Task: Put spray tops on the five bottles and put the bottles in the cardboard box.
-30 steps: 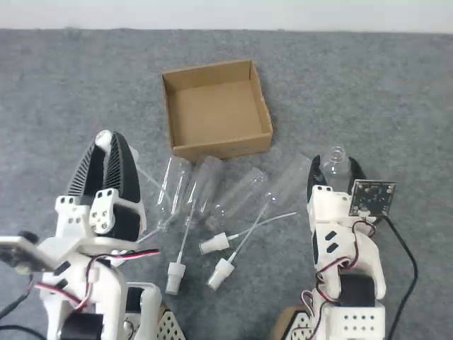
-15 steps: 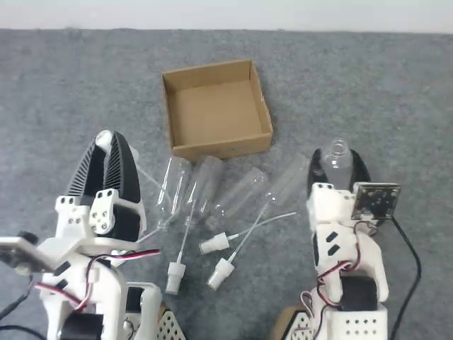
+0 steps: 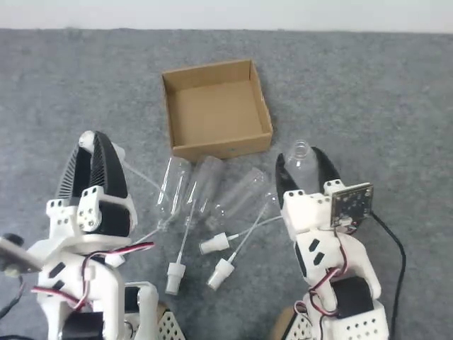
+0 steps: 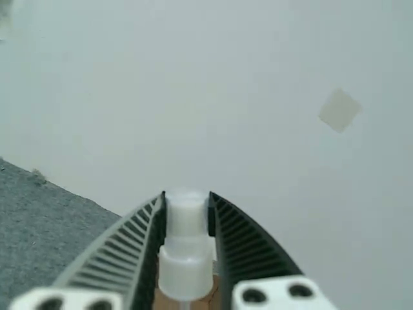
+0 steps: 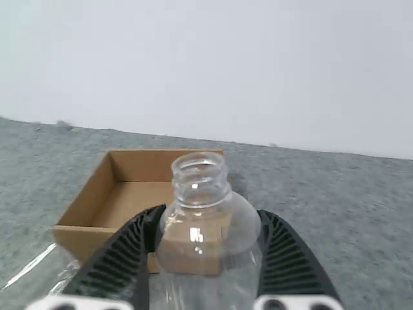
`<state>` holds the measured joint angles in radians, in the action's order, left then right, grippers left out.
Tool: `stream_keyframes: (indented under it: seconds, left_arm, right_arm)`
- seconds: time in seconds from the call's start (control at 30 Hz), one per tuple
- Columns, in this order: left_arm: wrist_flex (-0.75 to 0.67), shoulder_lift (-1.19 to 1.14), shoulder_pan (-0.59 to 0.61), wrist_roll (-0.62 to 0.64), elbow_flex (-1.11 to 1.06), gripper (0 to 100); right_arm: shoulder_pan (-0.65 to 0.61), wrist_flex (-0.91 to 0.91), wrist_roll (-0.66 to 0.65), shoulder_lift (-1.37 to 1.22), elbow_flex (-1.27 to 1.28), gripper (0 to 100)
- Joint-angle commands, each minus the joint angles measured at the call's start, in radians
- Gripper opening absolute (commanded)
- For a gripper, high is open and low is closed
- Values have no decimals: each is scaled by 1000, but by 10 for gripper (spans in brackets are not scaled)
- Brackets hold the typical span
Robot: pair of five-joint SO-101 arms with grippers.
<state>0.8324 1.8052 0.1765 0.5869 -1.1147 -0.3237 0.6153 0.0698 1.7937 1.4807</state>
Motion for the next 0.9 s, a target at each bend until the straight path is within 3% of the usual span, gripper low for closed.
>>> stream_keyframes:
  seconds: [0.0, 0.23, 0.53, 0.87]
  left_arm:
    - [-37, 18, 5, 18, -5, 10]
    - [-38, 18, 5, 20, -2, 10]
    - [-38, 18, 5, 23, -2, 10]
    - [-57, 18, 5, 63, -5, 10]
  right_arm:
    - [-67, -7, -12, 19, -63, 69]
    - [-120, -15, -12, 19, -63, 69]
    - [-137, -154, -6, 19, 5, 69]
    - [-159, -147, -12, 21, 91, 69]
